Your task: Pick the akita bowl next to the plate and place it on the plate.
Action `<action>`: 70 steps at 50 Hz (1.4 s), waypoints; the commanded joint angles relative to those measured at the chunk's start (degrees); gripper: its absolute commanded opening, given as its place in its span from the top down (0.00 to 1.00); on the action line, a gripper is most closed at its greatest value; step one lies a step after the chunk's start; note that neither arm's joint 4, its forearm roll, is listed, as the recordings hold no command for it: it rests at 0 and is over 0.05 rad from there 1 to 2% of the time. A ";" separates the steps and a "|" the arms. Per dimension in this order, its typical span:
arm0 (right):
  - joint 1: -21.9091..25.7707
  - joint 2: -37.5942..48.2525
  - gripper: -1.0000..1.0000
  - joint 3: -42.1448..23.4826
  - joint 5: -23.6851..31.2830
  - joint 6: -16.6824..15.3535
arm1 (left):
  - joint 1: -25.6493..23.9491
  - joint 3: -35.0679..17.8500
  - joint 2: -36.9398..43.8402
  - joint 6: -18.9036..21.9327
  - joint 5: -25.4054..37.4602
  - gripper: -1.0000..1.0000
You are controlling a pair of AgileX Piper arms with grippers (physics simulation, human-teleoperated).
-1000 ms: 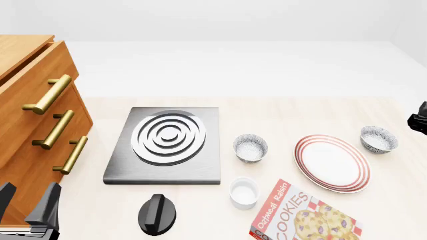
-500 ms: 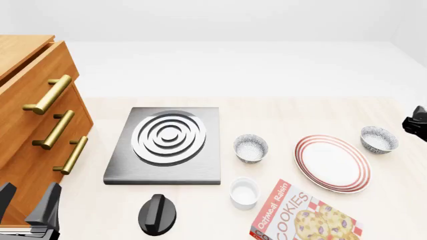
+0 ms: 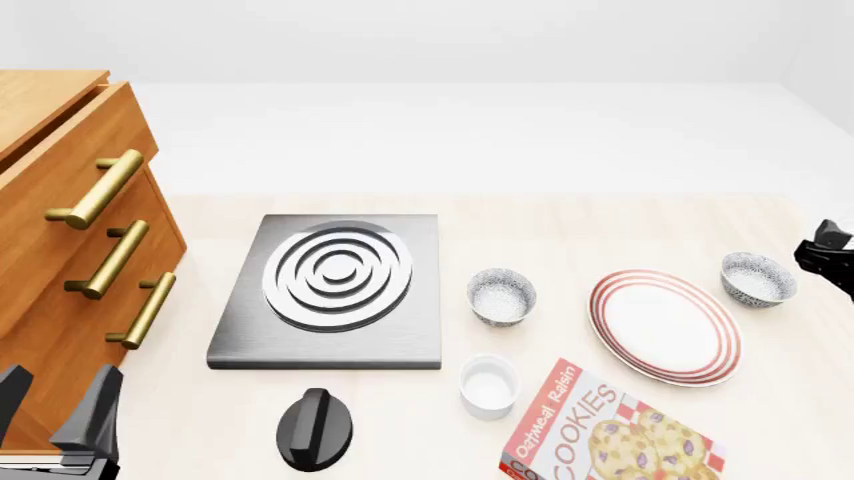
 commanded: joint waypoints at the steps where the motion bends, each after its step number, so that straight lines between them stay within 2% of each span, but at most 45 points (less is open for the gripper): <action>1: -0.15 1.72 0.00 -0.28 -0.86 0.20 | 0.00 0.00 0.00 0.00 0.00 0.00; 70: -0.79 12.30 0.00 -4.06 -4.35 1.73 | 0.00 0.00 0.00 0.00 0.00 0.00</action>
